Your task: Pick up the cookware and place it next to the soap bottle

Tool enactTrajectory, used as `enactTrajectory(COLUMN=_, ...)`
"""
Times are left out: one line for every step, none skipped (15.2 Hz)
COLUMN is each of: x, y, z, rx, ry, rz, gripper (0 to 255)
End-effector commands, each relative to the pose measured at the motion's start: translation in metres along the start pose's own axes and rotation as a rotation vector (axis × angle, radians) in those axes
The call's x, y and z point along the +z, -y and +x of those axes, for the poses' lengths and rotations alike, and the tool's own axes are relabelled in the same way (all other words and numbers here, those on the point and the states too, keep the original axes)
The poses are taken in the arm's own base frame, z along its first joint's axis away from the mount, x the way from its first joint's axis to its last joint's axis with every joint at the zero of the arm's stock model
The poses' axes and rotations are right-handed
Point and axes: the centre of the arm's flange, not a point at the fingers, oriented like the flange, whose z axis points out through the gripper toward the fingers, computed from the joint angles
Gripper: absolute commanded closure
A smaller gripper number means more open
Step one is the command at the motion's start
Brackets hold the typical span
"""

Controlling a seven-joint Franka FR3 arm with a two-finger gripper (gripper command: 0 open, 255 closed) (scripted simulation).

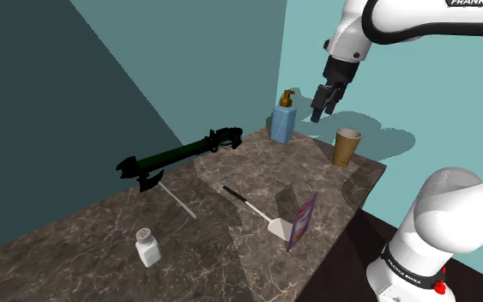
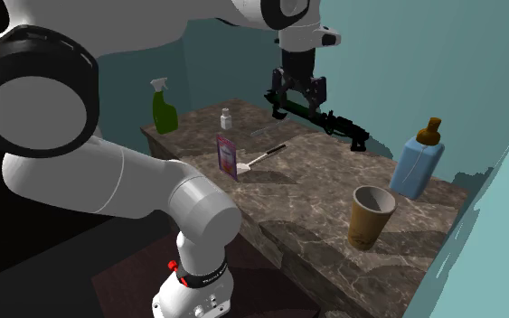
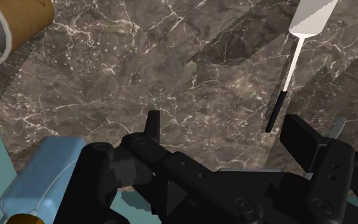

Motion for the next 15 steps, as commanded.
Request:
enactTrajectory(x=0.000, y=0.000, z=0.000, rx=0.000, ry=0.000, rz=0.000, gripper=0)
enactTrajectory(x=0.010, y=0.009, z=0.002, rx=0.002, ry=0.003, rz=-0.001, gripper=0)
enactTrajectory(x=0.020, y=0.017, z=0.004, rx=0.004, ry=0.006, rz=-0.001, gripper=0)
enactTrajectory(x=0.030, y=0.026, z=0.007, rx=0.006, ry=0.009, rz=-0.002, gripper=0)
enactTrajectory(x=0.039, y=0.035, z=0.009, rx=0.007, ry=0.012, rz=-0.003, gripper=0)
enactTrajectory(x=0.049, y=0.043, z=0.011, rx=0.009, ry=0.016, rz=-0.003, gripper=0)
enactTrajectory(x=0.059, y=0.052, z=0.013, rx=0.011, ry=0.019, rz=-0.004, gripper=0)
enactTrajectory(x=0.069, y=0.061, z=0.015, rx=0.013, ry=0.022, rz=-0.005, gripper=0)
enactTrajectory(x=0.079, y=0.069, z=0.018, rx=0.015, ry=0.025, rz=-0.006, gripper=0)
enactTrajectory(x=0.089, y=0.078, z=0.020, rx=0.017, ry=0.028, rz=-0.006, gripper=0)
enactTrajectory(x=0.099, y=0.087, z=0.022, rx=0.019, ry=0.031, rz=-0.007, gripper=0)
enactTrajectory(x=0.109, y=0.095, z=0.024, rx=0.021, ry=0.034, rz=-0.008, gripper=0)
enactTrajectory(x=0.119, y=0.104, z=0.026, rx=0.022, ry=0.037, rz=-0.008, gripper=0)
enactTrajectory(x=0.129, y=0.112, z=0.028, rx=0.024, ry=0.040, rz=-0.009, gripper=0)
enactTrajectory(x=0.139, y=0.121, z=0.030, rx=0.026, ry=0.043, rz=-0.010, gripper=0)
